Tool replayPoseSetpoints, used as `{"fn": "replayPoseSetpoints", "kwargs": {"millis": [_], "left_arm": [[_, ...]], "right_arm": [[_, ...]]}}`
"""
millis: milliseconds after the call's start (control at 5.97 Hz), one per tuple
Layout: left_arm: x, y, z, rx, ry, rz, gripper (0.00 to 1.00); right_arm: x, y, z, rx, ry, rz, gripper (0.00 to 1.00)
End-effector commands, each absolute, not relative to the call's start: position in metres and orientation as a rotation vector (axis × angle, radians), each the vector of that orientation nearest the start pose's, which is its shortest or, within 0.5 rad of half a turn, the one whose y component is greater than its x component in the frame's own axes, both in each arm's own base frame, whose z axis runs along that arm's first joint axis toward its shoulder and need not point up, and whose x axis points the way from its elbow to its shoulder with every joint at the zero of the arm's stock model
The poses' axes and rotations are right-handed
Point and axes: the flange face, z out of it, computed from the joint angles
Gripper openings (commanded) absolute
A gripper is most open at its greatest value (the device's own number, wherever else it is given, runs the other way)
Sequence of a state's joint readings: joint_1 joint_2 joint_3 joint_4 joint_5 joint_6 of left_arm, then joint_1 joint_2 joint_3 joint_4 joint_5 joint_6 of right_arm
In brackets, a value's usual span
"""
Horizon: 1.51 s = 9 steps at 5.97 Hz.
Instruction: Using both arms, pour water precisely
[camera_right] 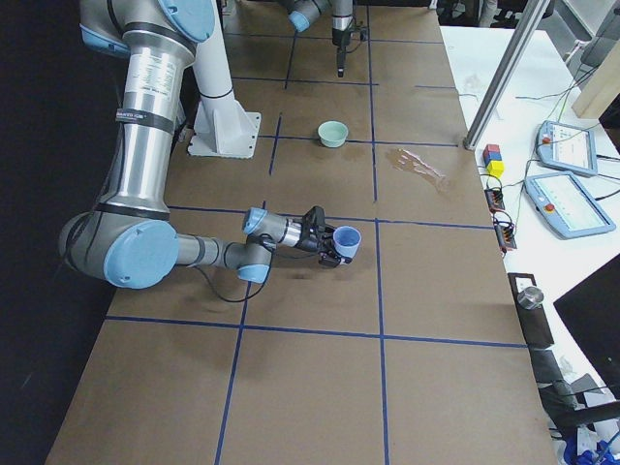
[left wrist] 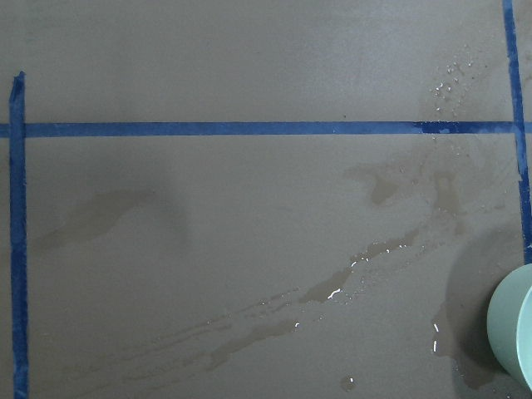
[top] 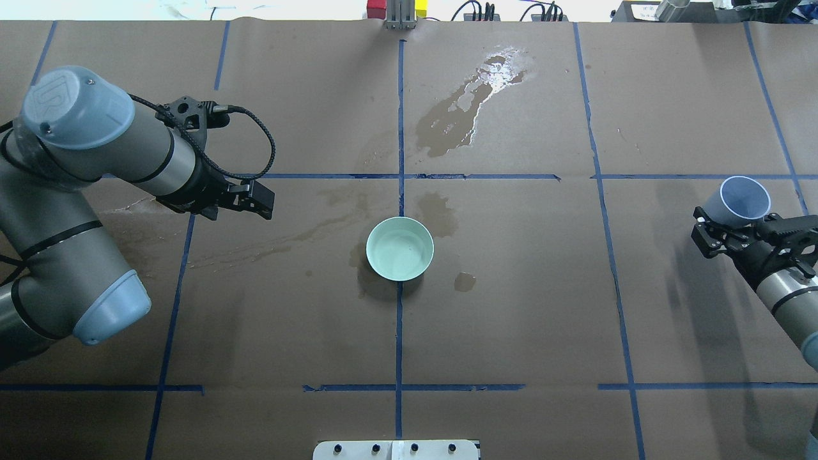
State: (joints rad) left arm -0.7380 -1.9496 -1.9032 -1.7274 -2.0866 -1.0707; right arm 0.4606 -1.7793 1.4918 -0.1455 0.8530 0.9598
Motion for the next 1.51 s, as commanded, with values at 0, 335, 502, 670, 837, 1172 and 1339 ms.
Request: {"fn": "replayPoseSetpoints", "kwargs": {"millis": [0, 335, 502, 670, 837, 1172, 1339], "left_arm": [[0.3762, -0.4556, 0.2802, 0.099, 0.971, 0.006, 1.00], [0.3768, -0.4549, 0.2810, 0.097, 0.969, 0.007, 1.00], [0.3771, -0.4552, 0.2815, 0.098, 0.969, 0.008, 1.00], [0.3769, -0.4551, 0.2824, 0.097, 0.968, 0.008, 1.00], [0.3766, -0.4548, 0.2817, 0.097, 0.969, 0.007, 1.00], [0.3769, -0.4552, 0.2824, 0.098, 0.968, 0.007, 1.00], [0.3768, -0.4550, 0.2833, 0.096, 0.967, 0.008, 1.00]], "right_arm": [[-0.2828, -0.3660, 0.6366, 1.100, -0.605, 0.280, 0.00], [-0.2822, -0.3648, 0.6431, 1.094, -0.596, 0.275, 0.00], [-0.2820, -0.3649, 0.6431, 1.095, -0.595, 0.274, 0.02], [-0.2821, -0.3648, 0.6439, 1.094, -0.593, 0.272, 0.11], [-0.2822, -0.3648, 0.6431, 1.094, -0.596, 0.273, 0.25], [-0.2817, -0.3643, 0.6446, 1.091, -0.594, 0.269, 0.54], [-0.2815, -0.3644, 0.6446, 1.092, -0.593, 0.270, 0.80]]}}
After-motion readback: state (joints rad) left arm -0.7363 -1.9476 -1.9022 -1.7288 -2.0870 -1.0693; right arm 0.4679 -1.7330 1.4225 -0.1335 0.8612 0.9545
